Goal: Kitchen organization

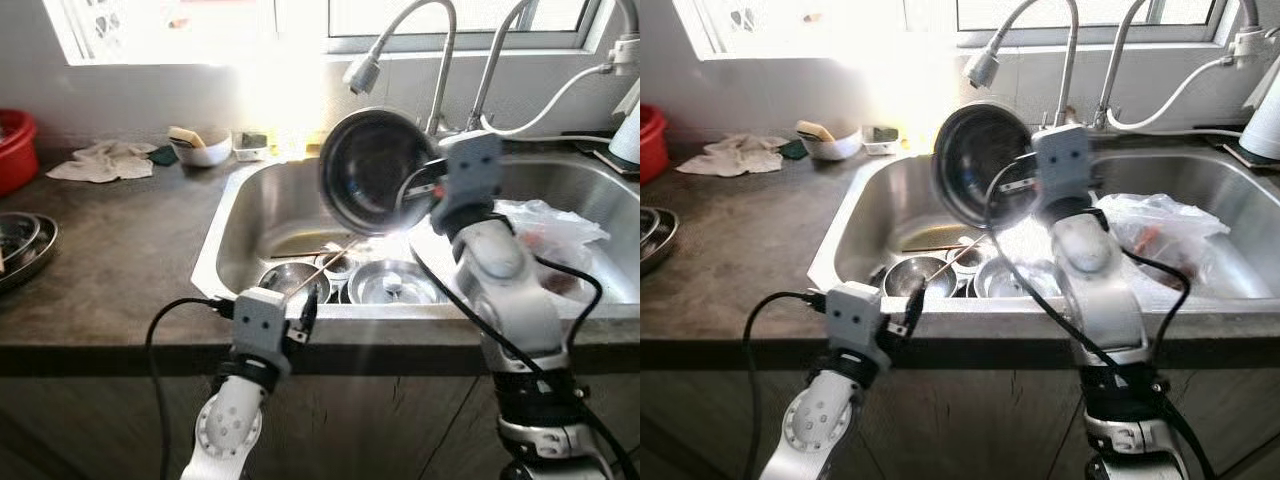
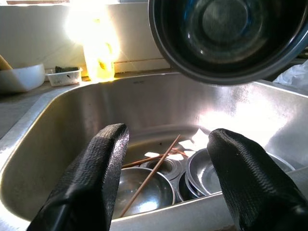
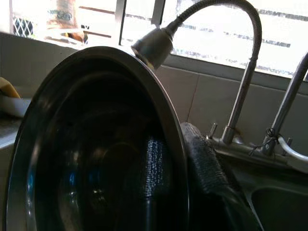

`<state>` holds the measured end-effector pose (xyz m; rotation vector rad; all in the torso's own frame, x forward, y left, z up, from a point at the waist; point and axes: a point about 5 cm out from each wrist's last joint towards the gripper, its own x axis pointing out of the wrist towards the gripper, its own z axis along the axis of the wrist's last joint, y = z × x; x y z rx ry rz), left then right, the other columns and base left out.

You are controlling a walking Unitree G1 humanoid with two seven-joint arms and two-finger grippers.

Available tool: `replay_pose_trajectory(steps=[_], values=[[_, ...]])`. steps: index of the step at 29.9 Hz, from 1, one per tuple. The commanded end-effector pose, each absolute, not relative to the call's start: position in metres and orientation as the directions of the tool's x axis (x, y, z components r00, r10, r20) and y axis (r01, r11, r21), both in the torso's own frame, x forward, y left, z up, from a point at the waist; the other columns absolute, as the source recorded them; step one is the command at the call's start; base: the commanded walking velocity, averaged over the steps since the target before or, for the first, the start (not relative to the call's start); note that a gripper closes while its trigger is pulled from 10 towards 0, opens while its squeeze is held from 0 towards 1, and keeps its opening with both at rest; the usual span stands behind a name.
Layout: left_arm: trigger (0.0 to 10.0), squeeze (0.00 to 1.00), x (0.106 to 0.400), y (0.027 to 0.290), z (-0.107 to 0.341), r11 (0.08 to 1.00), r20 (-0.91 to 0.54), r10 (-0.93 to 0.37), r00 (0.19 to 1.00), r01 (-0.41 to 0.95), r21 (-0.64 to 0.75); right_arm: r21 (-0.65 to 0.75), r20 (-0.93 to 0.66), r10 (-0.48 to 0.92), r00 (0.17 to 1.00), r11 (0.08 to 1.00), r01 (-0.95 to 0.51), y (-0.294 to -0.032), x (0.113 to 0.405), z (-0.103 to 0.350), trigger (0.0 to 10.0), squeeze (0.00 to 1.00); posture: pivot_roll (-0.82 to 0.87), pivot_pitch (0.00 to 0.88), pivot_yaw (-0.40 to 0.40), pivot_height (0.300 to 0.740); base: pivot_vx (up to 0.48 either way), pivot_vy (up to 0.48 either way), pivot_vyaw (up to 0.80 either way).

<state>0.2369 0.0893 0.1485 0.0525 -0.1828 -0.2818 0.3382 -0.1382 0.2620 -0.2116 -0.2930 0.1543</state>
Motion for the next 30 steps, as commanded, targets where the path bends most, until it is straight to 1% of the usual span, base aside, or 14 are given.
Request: replay_pose_trajectory(steps=[1,5,9,12,13,16,24,28,30], values=[[10.0,0.00,0.234,0.087,0.146,0.956,0.162,-0.292,0.943,0.282,0.083,-0.241,0.252,0.176,0.951,0.964,-0.115,-0.143,0.344,0.264,10.0,0.00,0.01,0.031,-0.018,0.740,0.000,0.000,0.00],[10.0,0.00,0.232,0.086,0.146,0.954,0.158,-0.299,0.941,0.289,0.083,-0.221,0.162,0.215,0.963,0.959,-0.177,-0.141,0.364,0.255,10.0,0.00,0.02,0.038,-0.025,0.740,0.000,0.000,0.00],[10.0,0.00,0.229,0.085,0.146,0.953,0.158,-0.300,0.941,0.290,0.081,-0.200,0.107,0.222,0.969,0.960,-0.197,-0.139,0.371,0.247,10.0,0.00,0.03,0.043,-0.028,0.740,0.000,0.000,0.00],[10.0,0.00,0.225,0.084,0.147,0.953,0.157,-0.302,0.940,0.293,0.079,-0.169,0.001,0.187,0.982,0.968,-0.185,-0.142,0.382,0.232,10.0,0.00,0.04,0.055,-0.036,0.740,0.000,0.000,0.00],[10.0,0.00,0.225,0.084,0.147,0.953,0.157,-0.302,0.940,0.293,0.079,-0.169,0.001,0.187,0.982,0.968,-0.185,-0.142,0.382,0.232,10.0,0.00,0.04,0.055,-0.036,0.740,0.000,0.000,0.00],[10.0,0.00,0.218,0.086,0.145,0.953,0.138,-0.301,0.944,0.292,0.079,-0.159,-0.099,0.139,0.985,0.975,-0.153,-0.153,0.391,0.216,10.0,0.00,0.05,0.078,-0.038,0.740,0.000,0.000,0.00],[10.0,0.00,0.207,0.086,0.144,0.951,0.113,-0.308,0.945,0.301,0.070,-0.136,-0.236,0.073,0.969,0.985,-0.108,-0.165,0.395,0.190,10.0,0.00,0.06,0.137,-0.036,0.740,0.000,0.000,0.00],[10.0,0.00,0.204,0.085,0.144,0.951,0.103,-0.308,0.946,0.303,0.060,-0.142,-0.286,0.083,0.955,0.982,-0.128,-0.165,0.393,0.177,10.0,0.00,0.05,0.154,-0.034,0.740,0.000,0.000,0.00],[10.0,0.00,0.204,0.085,0.145,0.951,0.103,-0.308,0.946,0.303,0.059,-0.134,-0.286,0.086,0.954,0.983,-0.129,-0.164,0.393,0.177,10.0,0.00,0.05,0.155,-0.036,0.740,0.000,0.000,0.00]])
